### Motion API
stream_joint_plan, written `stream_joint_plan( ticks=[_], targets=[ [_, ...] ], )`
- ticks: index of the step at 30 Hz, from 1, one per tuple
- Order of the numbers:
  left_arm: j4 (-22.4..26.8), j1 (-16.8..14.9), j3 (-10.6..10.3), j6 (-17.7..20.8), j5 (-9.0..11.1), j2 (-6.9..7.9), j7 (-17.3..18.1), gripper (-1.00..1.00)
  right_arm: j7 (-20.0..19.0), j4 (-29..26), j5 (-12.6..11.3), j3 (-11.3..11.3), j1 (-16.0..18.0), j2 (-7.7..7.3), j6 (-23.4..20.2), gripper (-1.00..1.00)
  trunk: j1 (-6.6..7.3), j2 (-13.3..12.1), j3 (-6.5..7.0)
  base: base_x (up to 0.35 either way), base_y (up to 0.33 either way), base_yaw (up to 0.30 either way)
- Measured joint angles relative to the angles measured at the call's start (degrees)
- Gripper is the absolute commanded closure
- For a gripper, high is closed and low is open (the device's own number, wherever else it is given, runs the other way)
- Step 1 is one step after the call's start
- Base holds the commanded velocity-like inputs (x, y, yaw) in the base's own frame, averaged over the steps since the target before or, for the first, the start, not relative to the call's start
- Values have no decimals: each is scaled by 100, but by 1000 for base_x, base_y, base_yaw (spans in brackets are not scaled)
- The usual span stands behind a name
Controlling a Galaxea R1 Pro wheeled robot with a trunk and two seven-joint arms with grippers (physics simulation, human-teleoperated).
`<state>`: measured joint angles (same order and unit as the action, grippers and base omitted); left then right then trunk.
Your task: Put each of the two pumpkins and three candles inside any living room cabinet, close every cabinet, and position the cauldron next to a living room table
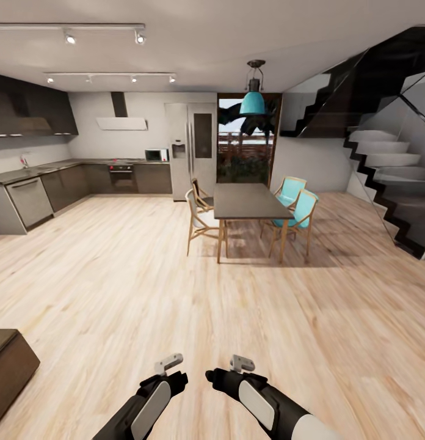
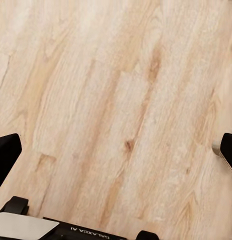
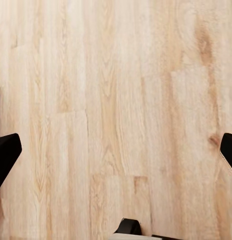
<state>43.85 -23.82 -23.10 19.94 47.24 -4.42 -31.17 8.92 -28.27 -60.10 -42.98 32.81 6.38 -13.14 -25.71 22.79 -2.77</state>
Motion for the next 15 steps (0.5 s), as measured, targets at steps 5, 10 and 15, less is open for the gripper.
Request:
stream_joint_plan(
  ticks=[5, 10, 15],
  targets=[
    [-2, -1, -3, -1, 0, 0, 7, -100, 1, -2, -45, 2, 2, 0, 1, -100, 0, 0, 0, 303, -128, -122],
    [-2, -1, -4, -1, 0, -1, 9, -100, -12, -3, -161, 2, 1, -2, 1, -100, 0, -1, 0, 303, -128, -270],
    [-3, -2, -4, -1, 0, 4, 16, -100, -17, -3, -184, 2, -1, -2, 1, -100, 0, -1, 0, 303, -128, -287]
  ],
)
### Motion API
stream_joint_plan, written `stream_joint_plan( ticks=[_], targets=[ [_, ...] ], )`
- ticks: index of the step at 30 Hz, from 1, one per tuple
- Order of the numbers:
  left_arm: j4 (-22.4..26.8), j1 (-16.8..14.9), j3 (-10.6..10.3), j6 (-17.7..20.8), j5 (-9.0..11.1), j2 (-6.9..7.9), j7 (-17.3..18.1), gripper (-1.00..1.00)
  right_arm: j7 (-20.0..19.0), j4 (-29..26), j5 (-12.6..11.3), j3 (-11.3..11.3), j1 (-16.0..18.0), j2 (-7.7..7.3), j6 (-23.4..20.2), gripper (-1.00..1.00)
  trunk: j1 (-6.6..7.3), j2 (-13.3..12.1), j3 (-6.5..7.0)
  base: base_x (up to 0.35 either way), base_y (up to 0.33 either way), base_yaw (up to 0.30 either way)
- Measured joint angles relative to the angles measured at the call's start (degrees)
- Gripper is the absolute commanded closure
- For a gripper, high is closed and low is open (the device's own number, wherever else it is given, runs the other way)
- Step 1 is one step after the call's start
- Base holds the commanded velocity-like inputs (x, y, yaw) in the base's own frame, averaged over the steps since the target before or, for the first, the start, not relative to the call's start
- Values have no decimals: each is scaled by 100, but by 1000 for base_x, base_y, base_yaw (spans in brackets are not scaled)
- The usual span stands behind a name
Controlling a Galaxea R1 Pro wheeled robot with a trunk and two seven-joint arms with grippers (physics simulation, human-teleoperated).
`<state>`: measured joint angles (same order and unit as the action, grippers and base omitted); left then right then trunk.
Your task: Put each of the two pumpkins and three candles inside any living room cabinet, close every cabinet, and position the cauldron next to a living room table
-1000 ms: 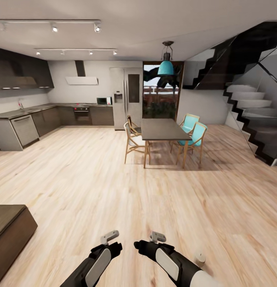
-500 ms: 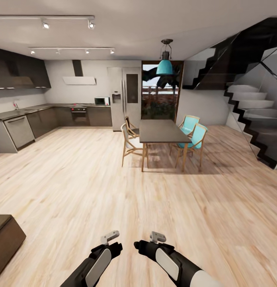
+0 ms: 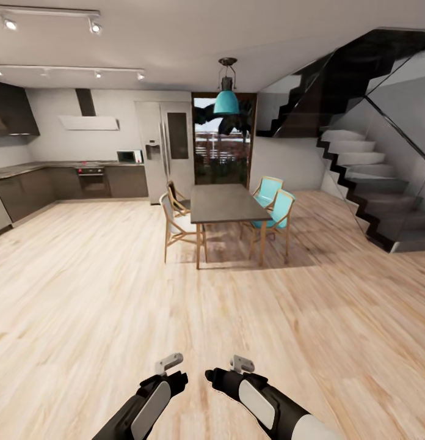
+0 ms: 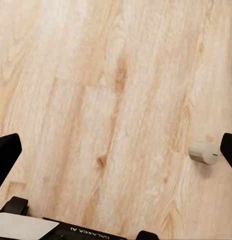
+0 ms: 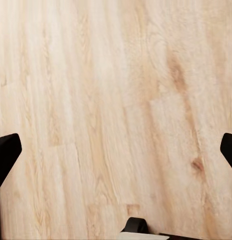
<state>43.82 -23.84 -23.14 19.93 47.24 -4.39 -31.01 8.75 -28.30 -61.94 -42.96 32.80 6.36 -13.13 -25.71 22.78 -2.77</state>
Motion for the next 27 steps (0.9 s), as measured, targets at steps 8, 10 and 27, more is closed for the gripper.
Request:
stream_joint_plan(
  ticks=[8, 10, 27],
  targets=[
    [0, 0, 8, 1, 2, 5, 9, -100, 3, 0, -3, 0, 2, 0, 0, -100, -1, 0, 0, 286, -30, -289],
    [0, -2, 9, 1, 13, 11, 10, -100, 4, 0, -3, 0, 3, 0, 0, -100, -1, 0, 0, 206, -2, -289],
    [1, 2, 17, 1, 64, 30, 17, -100, 3, 2, -10, 4, 2, 0, -6, -100, -2, 1, 0, 61, 5, -119]
  ],
)
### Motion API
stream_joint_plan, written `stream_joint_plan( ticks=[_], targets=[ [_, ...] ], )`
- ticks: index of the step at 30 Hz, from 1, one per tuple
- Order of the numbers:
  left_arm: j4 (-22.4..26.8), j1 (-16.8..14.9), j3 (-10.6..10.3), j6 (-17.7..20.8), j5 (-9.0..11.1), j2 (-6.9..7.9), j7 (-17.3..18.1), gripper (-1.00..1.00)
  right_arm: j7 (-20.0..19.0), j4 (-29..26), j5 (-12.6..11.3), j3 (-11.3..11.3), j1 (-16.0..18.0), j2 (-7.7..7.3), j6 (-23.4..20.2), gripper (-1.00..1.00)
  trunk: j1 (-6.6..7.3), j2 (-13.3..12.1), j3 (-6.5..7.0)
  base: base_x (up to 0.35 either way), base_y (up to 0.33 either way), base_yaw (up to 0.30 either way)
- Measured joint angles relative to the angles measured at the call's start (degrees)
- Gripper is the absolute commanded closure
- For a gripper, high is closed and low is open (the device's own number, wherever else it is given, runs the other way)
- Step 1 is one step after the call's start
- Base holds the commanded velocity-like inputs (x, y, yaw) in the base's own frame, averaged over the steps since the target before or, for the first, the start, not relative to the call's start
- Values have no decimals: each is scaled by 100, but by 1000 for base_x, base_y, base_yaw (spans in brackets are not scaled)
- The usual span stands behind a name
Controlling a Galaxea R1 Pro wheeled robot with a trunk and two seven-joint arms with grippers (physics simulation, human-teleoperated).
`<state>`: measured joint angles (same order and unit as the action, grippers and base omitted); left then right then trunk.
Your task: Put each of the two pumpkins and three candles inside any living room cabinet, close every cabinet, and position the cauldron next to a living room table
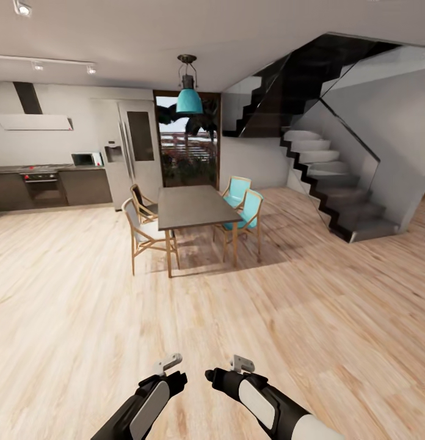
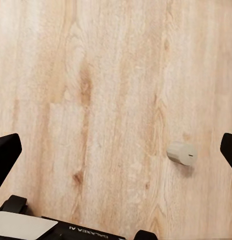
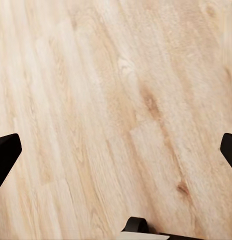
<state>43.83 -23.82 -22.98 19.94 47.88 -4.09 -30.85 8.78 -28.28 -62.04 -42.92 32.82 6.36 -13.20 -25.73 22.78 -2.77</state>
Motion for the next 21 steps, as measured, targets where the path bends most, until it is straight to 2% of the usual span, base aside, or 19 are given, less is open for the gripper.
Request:
stream_joint_plan(
  ticks=[5, 17, 21],
  targets=[
    [2, 6, 33, 0, 5, 9, -2, -100, -1, 7, -1, -2, 1, 1, -2, -100, 0, -1, 0, 164, 79, -97],
    [2, 6, 73, -9, 6, 10, -19, -100, -1, 10, -2, 2, 2, 1, -2, -100, -1, -1, 0, 11, 4, -4],
    [2, 6, 73, -9, 6, 10, -17, -100, -1, 10, -1, 2, 2, 1, -2, -100, -89, 159, -72, 0, 0, 0]
  ],
)
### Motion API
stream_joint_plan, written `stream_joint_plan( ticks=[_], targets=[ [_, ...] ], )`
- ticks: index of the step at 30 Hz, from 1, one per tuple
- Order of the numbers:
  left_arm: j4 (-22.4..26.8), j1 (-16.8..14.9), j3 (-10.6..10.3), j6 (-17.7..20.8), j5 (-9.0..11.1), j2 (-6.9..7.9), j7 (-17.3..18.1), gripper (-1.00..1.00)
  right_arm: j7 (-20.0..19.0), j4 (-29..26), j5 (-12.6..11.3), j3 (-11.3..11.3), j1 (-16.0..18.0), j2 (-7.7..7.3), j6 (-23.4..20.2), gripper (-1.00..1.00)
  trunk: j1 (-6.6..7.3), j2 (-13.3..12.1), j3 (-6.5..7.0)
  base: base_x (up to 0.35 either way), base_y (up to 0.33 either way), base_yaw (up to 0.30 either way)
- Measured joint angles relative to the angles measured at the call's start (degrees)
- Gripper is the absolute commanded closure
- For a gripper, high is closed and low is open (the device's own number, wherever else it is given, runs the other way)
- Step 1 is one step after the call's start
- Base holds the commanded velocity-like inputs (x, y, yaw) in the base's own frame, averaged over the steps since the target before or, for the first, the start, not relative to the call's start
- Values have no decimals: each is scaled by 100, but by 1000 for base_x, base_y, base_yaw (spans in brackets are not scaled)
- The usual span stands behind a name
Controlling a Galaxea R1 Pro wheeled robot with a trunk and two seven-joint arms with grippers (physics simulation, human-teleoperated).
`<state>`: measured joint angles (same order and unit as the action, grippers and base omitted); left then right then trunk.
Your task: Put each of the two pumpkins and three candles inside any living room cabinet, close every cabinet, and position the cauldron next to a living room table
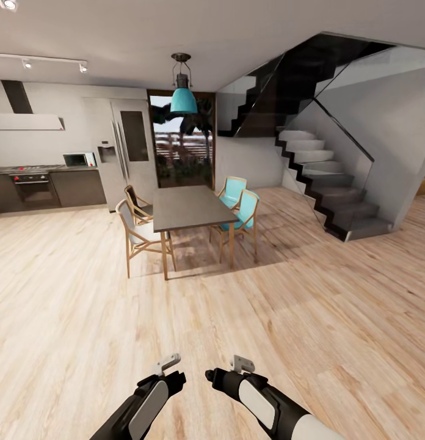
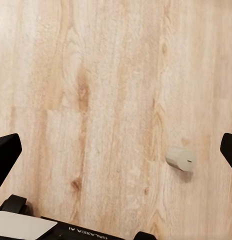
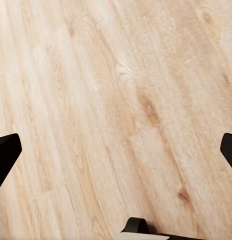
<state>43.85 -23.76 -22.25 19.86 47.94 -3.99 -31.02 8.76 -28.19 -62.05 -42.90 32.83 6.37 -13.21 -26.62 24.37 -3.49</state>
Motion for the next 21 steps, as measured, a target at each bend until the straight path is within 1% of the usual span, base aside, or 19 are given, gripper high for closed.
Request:
stream_joint_plan(
  ticks=[9, 11, 15, 21],
  targets=[
    [0, 0, 9, 0, 5, 11, 1, -100, 6, 6, -2, 0, 0, 0, 0, -100, -198, 362, -163, 0, 0, 0],
    [-4, 0, 12, 0, 7, 15, 1, -100, 8, 29, -37, 0, -2, 0, 0, -100, -242, 443, -199, 0, 0, 0],
    [-8, 0, 15, 0, 9, 17, 6, -100, 5, 107, -180, 1, 1, 0, 0, -100, -330, 604, -271, 0, 0, 0],
    [-9, 0, 15, 0, 9, 18, 9, -100, 8, 122, -209, -2, -1, 0, 0, -100, -462, 846, -379, 0, 0, 0]
  ],
)
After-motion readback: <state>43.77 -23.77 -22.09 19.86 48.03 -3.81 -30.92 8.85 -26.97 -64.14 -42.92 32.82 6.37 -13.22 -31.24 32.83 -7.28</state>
